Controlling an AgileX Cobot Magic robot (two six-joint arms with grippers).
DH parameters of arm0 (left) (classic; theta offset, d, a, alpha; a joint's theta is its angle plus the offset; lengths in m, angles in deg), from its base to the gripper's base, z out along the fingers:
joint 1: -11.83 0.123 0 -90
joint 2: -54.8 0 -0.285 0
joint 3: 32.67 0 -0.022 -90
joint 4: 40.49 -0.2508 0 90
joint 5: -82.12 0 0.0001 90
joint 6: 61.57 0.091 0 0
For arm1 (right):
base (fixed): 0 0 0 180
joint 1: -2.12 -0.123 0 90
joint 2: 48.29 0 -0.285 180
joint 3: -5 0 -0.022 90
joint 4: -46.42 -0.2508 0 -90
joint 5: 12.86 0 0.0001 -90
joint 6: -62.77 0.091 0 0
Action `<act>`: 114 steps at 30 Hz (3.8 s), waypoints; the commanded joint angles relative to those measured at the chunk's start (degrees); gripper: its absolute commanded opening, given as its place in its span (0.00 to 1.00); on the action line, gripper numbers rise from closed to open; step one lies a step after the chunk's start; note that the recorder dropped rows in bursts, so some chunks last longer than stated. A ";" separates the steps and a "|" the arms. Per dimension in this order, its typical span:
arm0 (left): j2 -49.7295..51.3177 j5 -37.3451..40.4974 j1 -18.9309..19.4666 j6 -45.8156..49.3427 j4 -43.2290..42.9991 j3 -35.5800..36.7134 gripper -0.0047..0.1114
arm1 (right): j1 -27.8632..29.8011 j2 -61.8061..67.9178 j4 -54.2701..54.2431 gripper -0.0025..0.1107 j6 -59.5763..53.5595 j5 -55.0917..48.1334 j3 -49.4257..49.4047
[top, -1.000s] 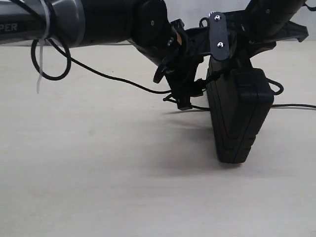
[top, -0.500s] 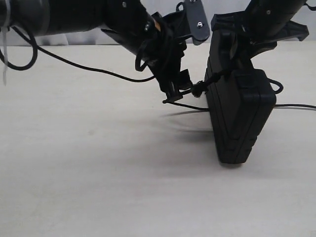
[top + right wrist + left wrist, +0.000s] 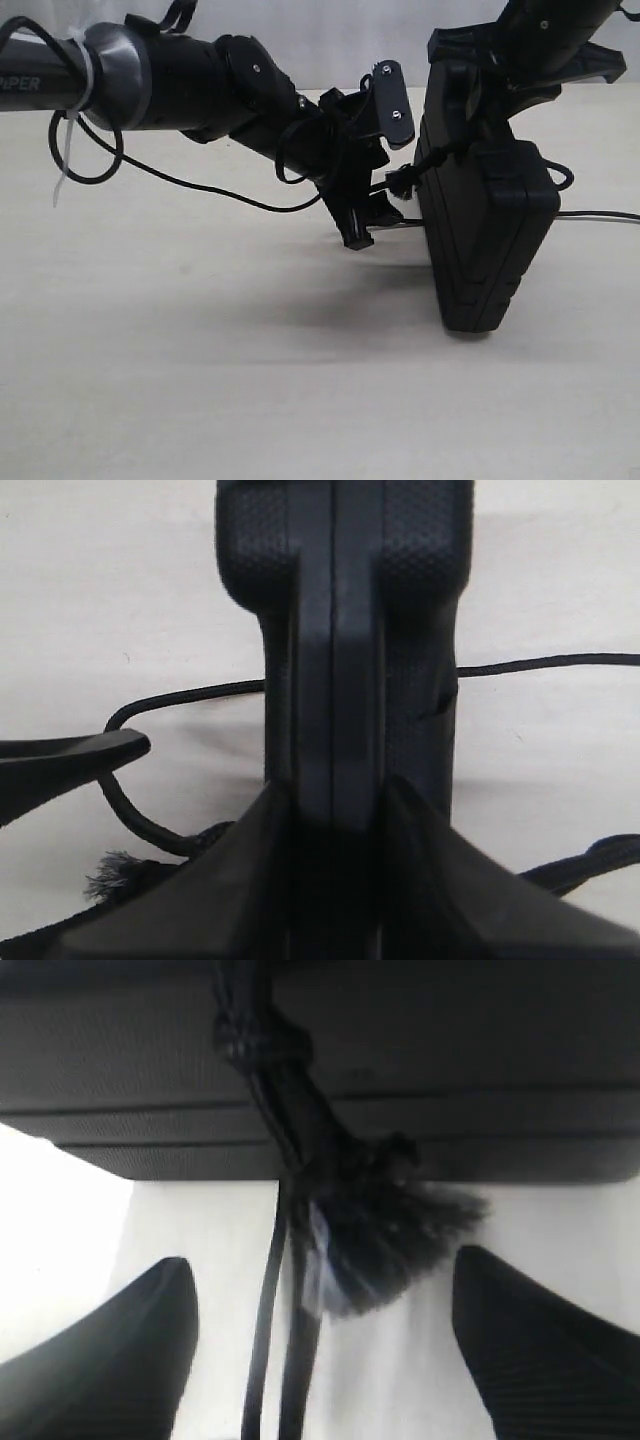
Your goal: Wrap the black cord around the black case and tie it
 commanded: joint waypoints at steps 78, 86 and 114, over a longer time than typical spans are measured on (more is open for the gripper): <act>0.68 -18.54 -10.78 11.27 7.87 -3.24 0.04 | 0.10 -0.73 -2.79 0.06 -2.86 1.05 0.60; 0.90 -21.05 -11.43 11.27 7.52 -3.24 0.04 | -0.02 -0.73 -2.73 0.06 -3.26 0.47 0.60; 0.89 -3.49 -0.10 1.39 8.86 -3.24 0.53 | -0.02 -0.73 -1.09 0.06 -3.26 -0.99 0.60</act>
